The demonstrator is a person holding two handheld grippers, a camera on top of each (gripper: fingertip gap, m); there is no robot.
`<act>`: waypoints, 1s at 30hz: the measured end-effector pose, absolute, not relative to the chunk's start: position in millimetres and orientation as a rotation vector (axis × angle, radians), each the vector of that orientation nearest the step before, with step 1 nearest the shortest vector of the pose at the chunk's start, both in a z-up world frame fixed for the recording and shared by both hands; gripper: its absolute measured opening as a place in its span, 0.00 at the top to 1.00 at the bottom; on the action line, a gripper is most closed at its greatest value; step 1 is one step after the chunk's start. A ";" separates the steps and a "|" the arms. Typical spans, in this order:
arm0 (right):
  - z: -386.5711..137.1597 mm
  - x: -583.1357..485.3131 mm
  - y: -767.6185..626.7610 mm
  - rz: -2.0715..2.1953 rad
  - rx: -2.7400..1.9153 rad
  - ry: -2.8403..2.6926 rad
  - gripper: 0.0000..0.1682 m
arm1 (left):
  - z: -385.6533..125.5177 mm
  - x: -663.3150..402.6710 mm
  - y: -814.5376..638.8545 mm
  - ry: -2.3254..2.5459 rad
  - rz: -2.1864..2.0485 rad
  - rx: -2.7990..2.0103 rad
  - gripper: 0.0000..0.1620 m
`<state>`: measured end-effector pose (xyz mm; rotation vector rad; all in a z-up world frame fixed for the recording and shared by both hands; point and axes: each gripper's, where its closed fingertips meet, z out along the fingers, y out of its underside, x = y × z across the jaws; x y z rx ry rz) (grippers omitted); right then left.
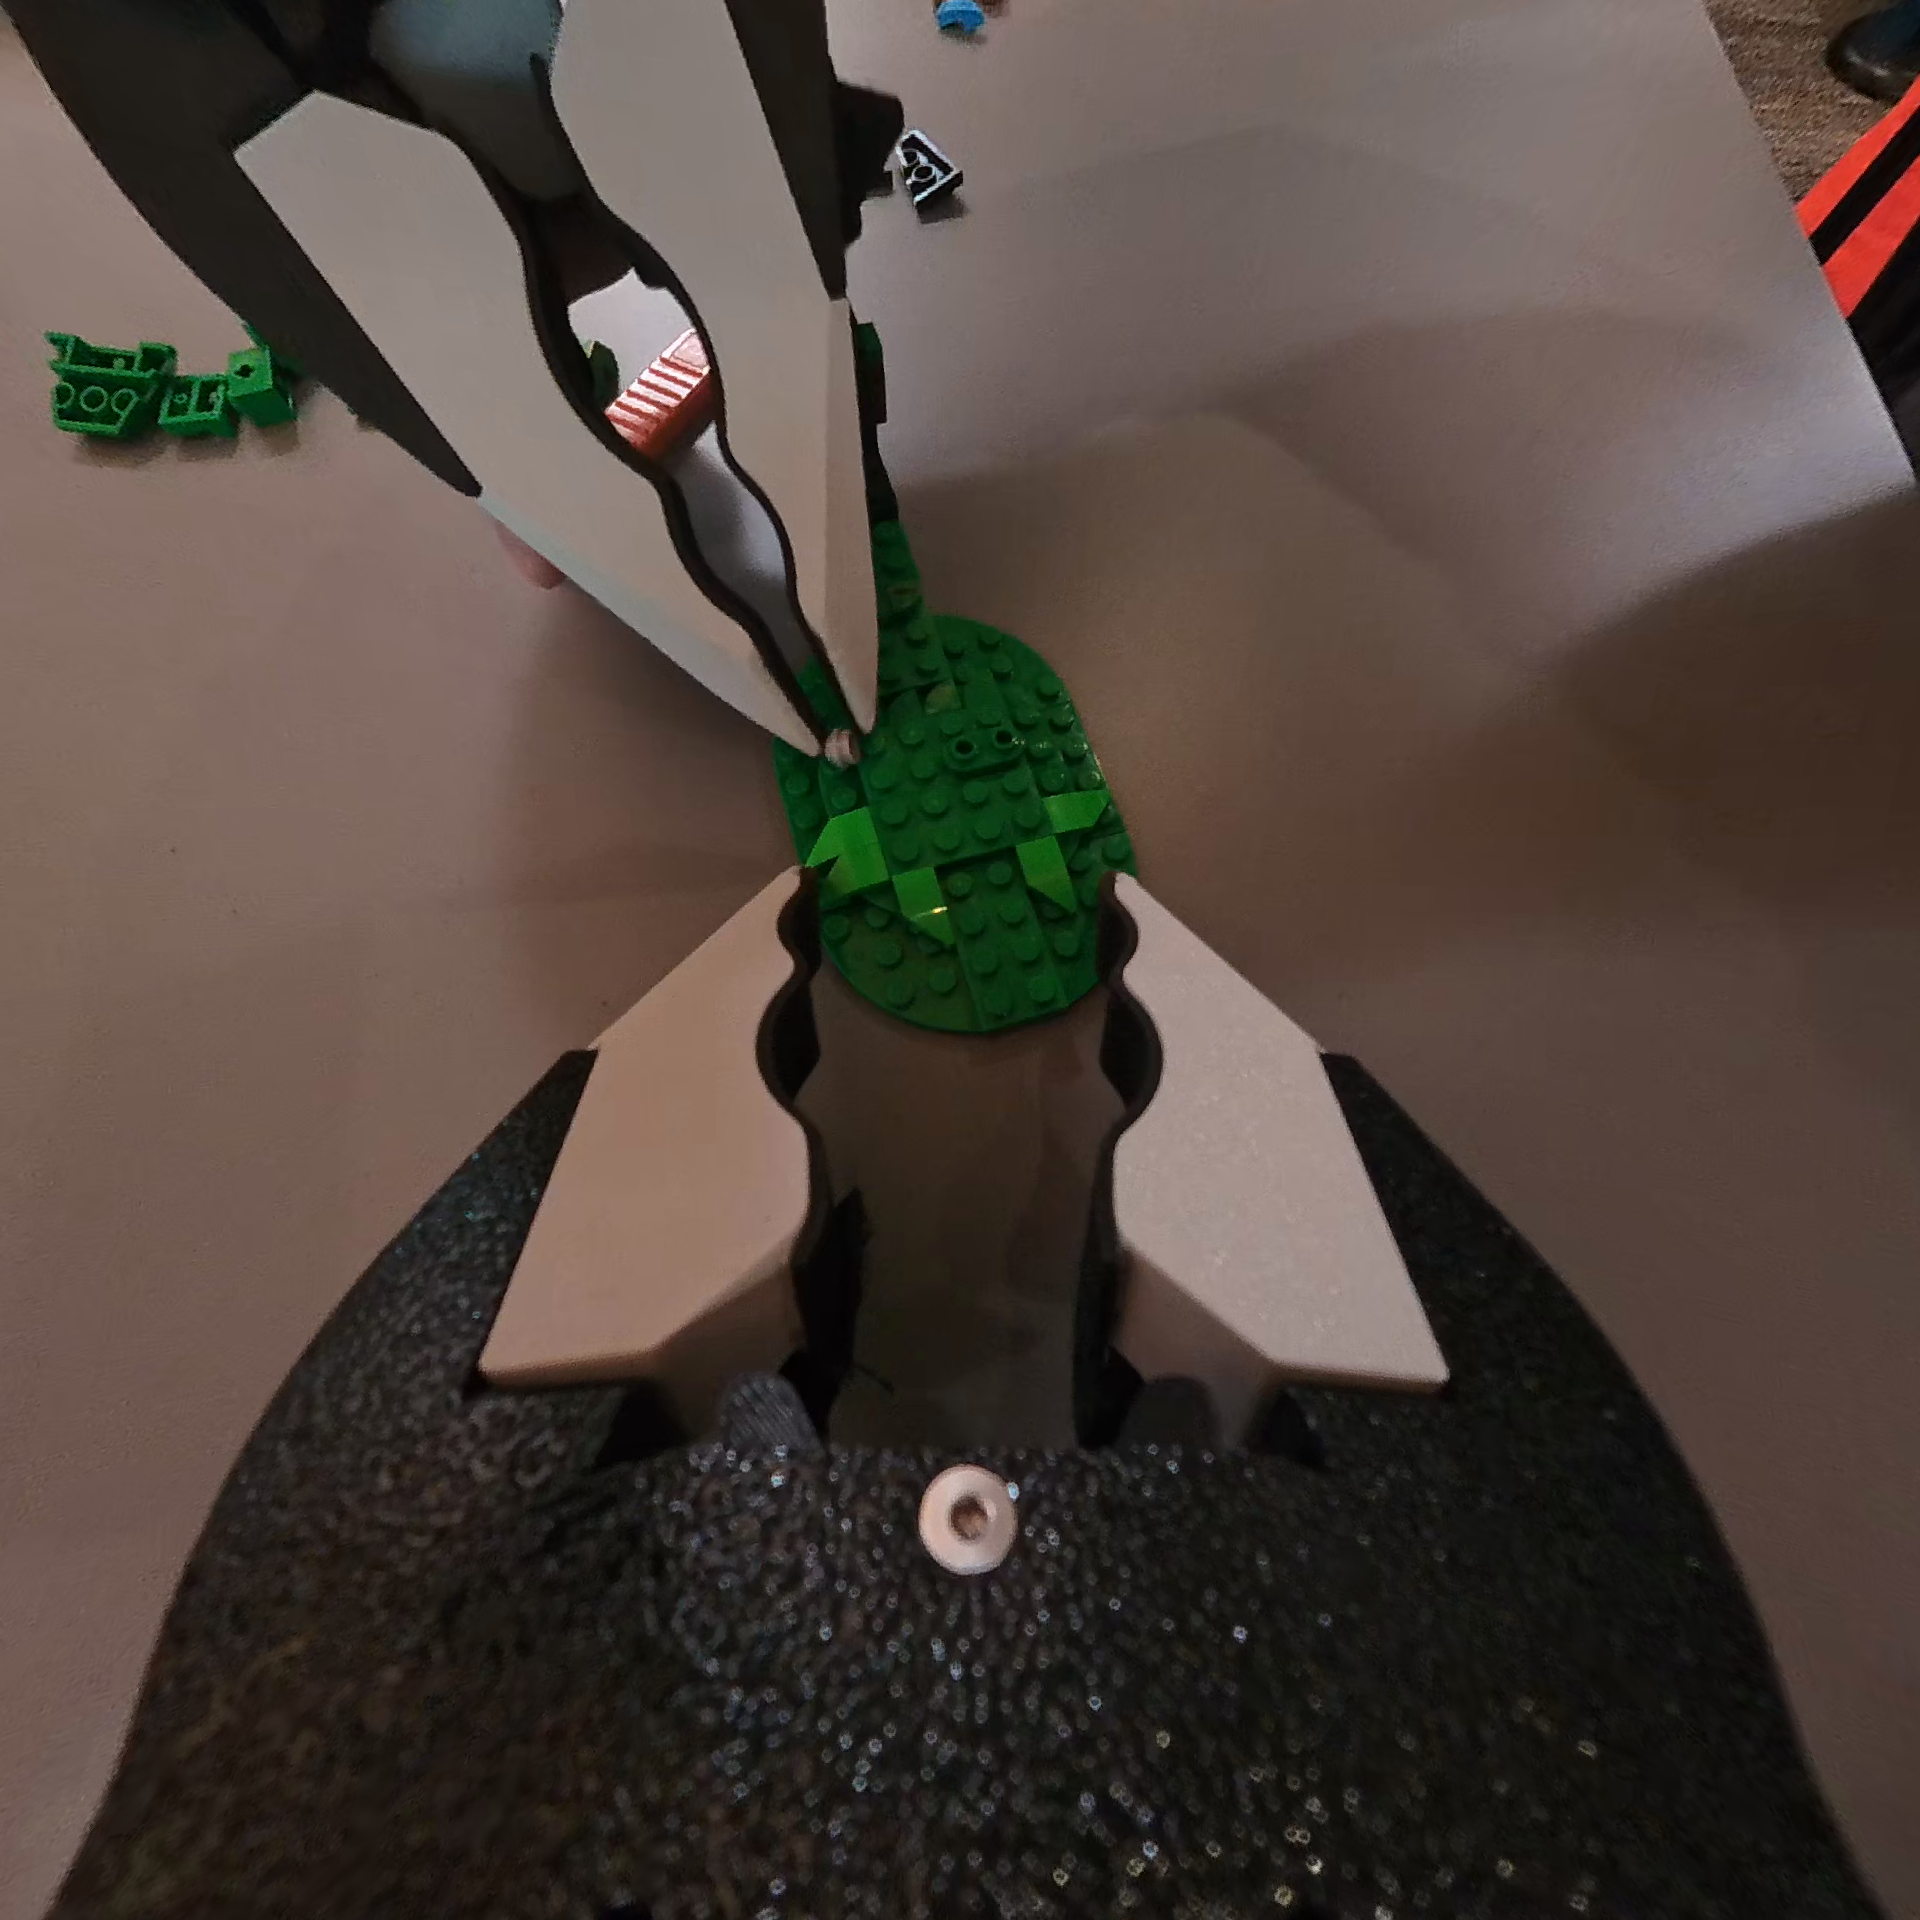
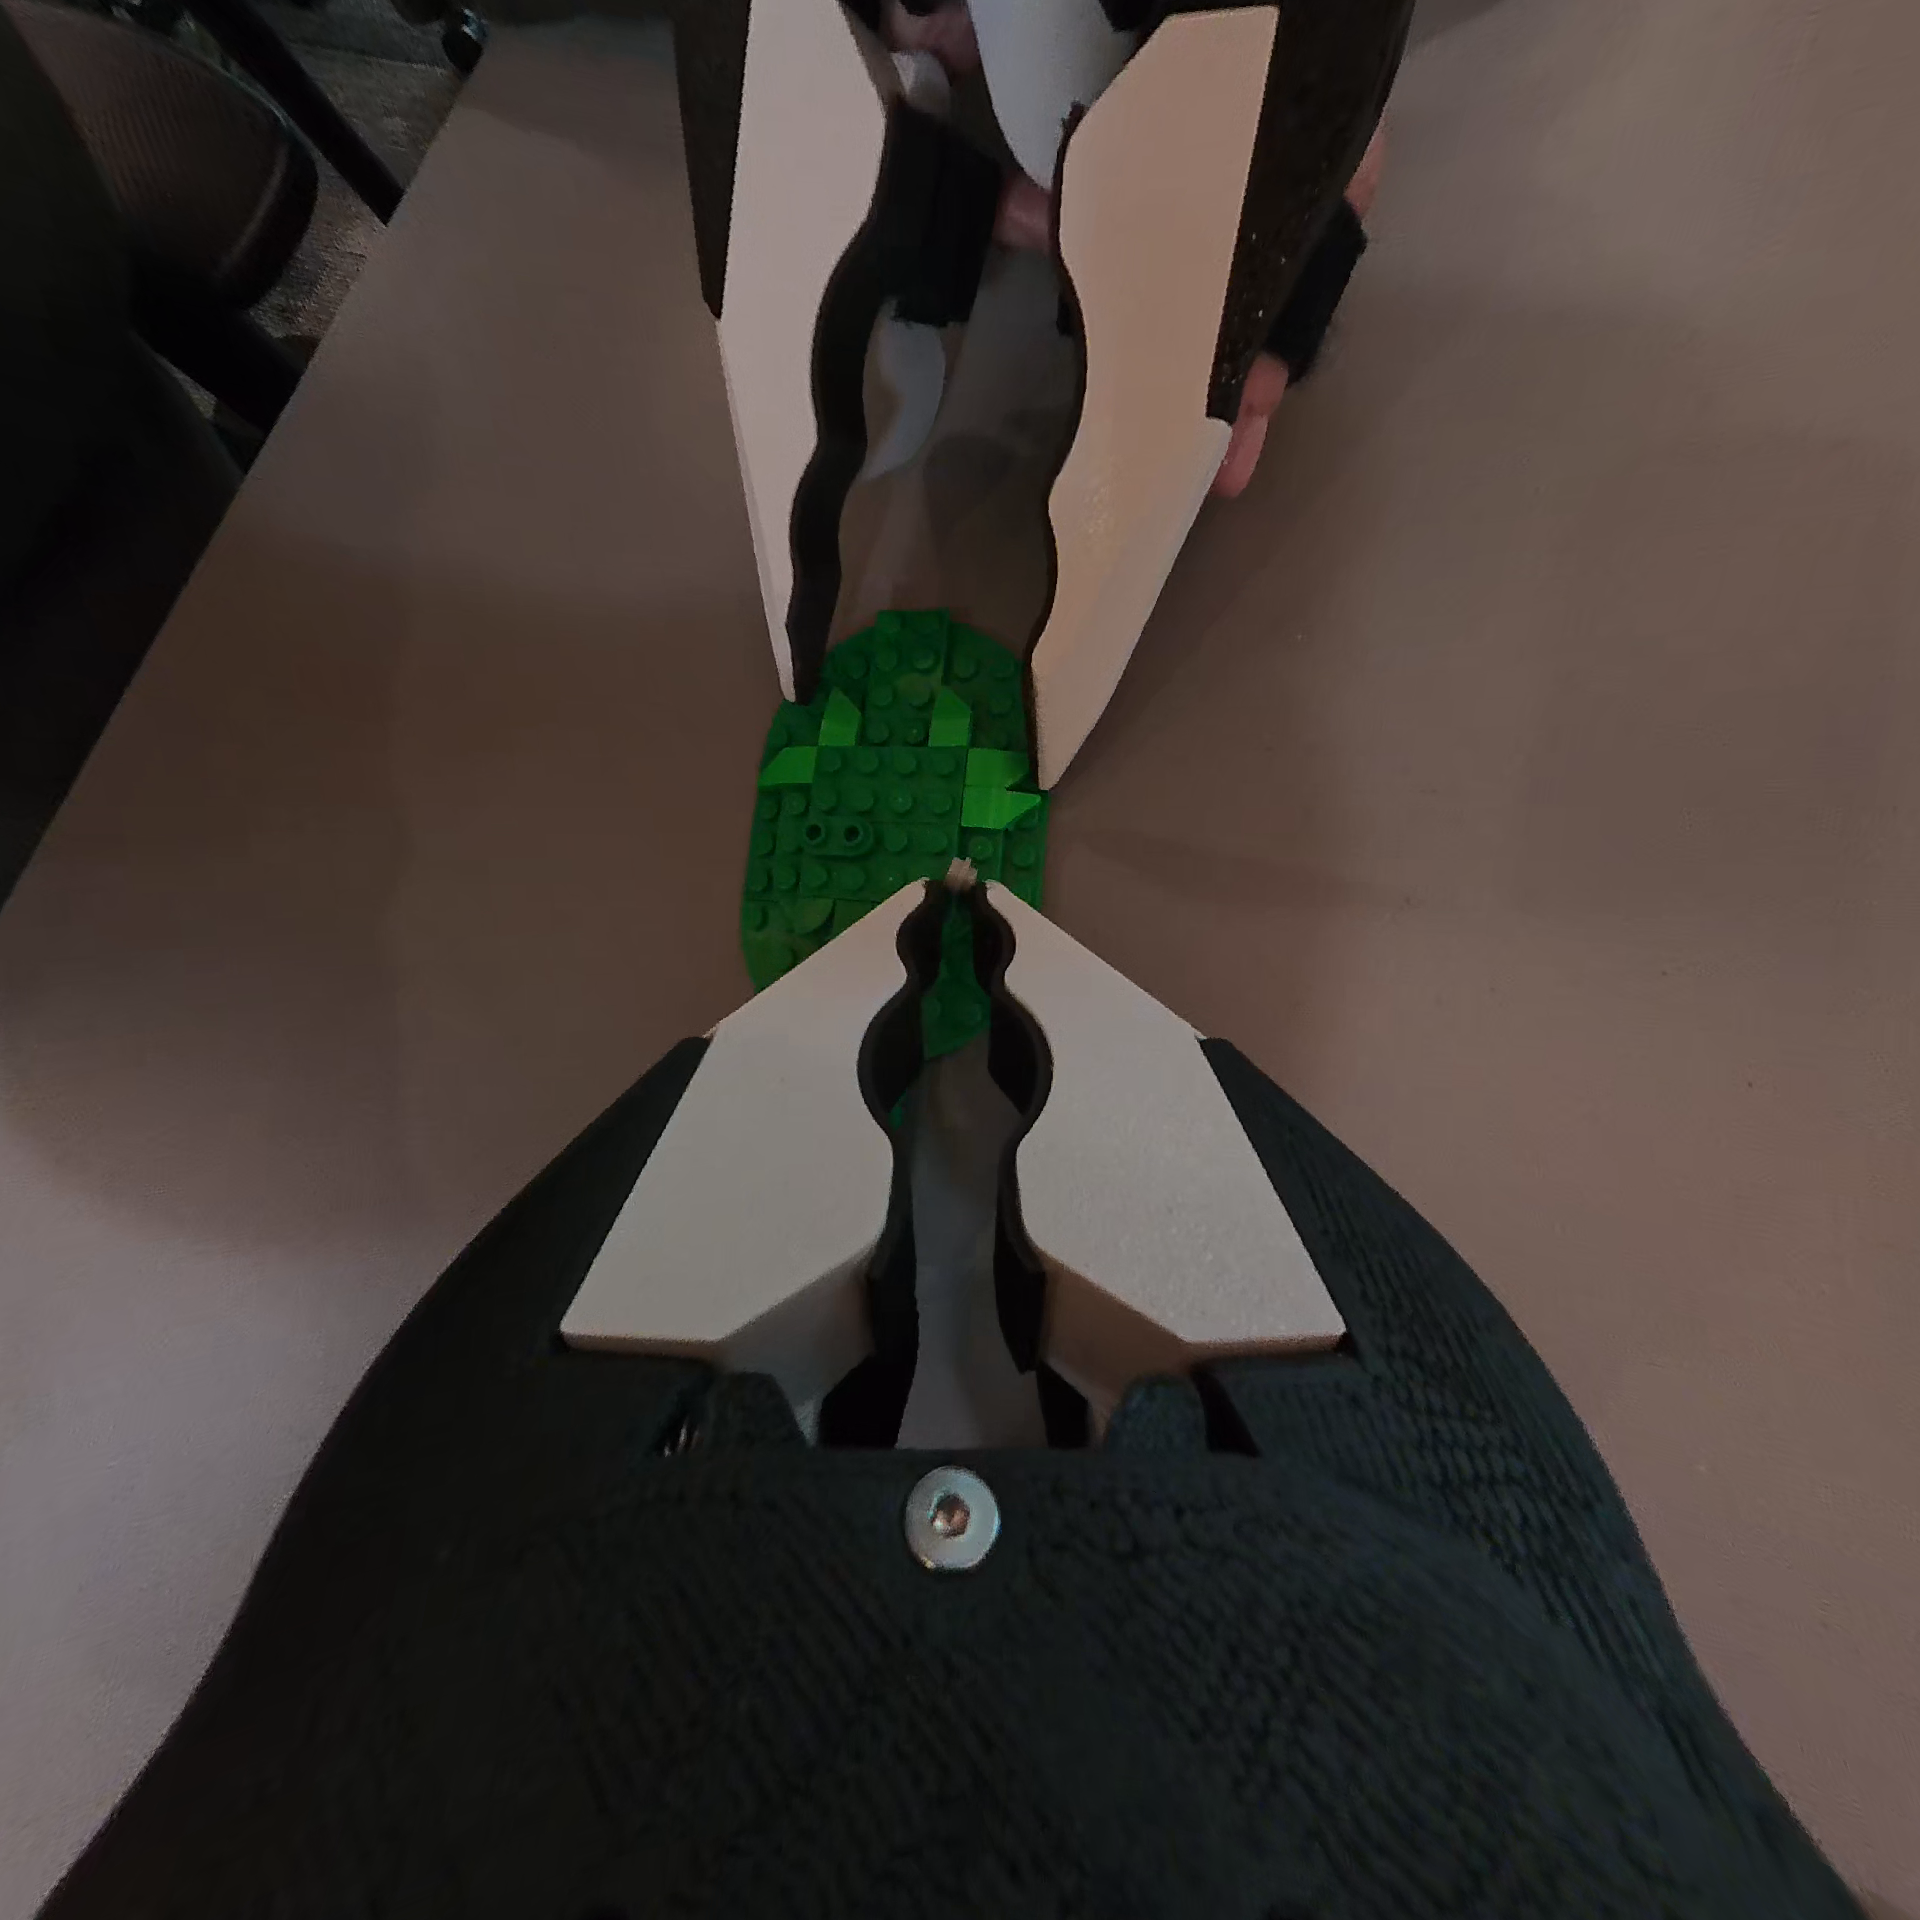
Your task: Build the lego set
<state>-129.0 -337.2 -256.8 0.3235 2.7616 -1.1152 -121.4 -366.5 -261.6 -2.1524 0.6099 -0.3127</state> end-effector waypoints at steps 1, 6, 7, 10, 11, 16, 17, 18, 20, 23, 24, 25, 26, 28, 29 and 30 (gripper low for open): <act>-256.7 -129.4 -337.6 -1.118 0.321 2.768 0.98 | -261.6 -121.4 -366.5 0.610 -0.312 -2.152 0.69; -253.7 -132.4 -339.3 -1.125 0.238 2.887 0.99 | -261.6 -121.4 -366.5 0.608 -0.314 -2.153 0.69; -253.9 -132.9 -338.7 -1.104 0.195 2.945 0.99 | -261.6 -121.4 -366.5 0.608 -0.314 -2.153 0.69; -255.0 -134.0 -335.9 -0.992 -0.002 3.153 0.98 | -261.6 -121.3 -366.6 0.608 -0.315 -2.153 0.69; -255.7 -134.5 -334.7 -0.942 -0.077 3.218 0.98 | -261.6 -121.3 -366.6 0.608 -0.315 -2.153 0.68; -259.3 -136.3 -332.7 -0.714 -0.455 3.444 0.98 | -261.6 -121.3 -366.5 0.607 -0.315 -2.154 0.68; -259.8 -136.5 -332.7 -0.680 -0.517 3.470 0.98 | -261.6 -121.3 -366.6 0.607 -0.315 -2.154 0.68; -259.7 -136.5 -333.0 -0.656 -0.569 3.488 0.98 | -261.5 -121.2 -366.7 0.608 -0.315 -2.154 0.68; -257.9 -135.8 -335.4 -0.652 -0.641 3.509 0.98 | -261.6 -121.2 -366.7 0.608 -0.315 -2.155 0.68; -257.4 -135.2 -336.3 -0.618 -0.718 3.531 0.98 | -261.6 -121.3 -366.7 0.607 -0.315 -2.154 0.68; -258.0 -135.6 -335.6 -0.588 -0.754 3.541 0.98 | -261.6 -121.3 -366.7 0.607 -0.316 -2.154 0.68; -258.8 -135.9 -335.0 -0.555 -0.796 3.550 0.98 | -261.6 -121.3 -366.8 0.607 -0.316 -2.155 0.68; -259.1 -136.1 -335.0 -0.526 -0.844 3.557 0.98 | -261.6 -121.3 -366.8 0.607 -0.316 -2.155 0.68; -258.9 -135.9 -336.0 -0.477 -0.947 3.567 0.98 | -261.6 -121.3 -366.9 0.607 -0.317 -2.155 0.68; -258.7 -135.7 -336.6 -0.450 -1.002 3.569 0.98 | -261.7 -121.3 -366.9 0.607 -0.317 -2.155 0.68; -258.6 -135.5 -336.9 -0.421 -1.060 3.568 0.98 | -261.6 -121.3 -366.9 0.606 -0.318 -2.155 0.68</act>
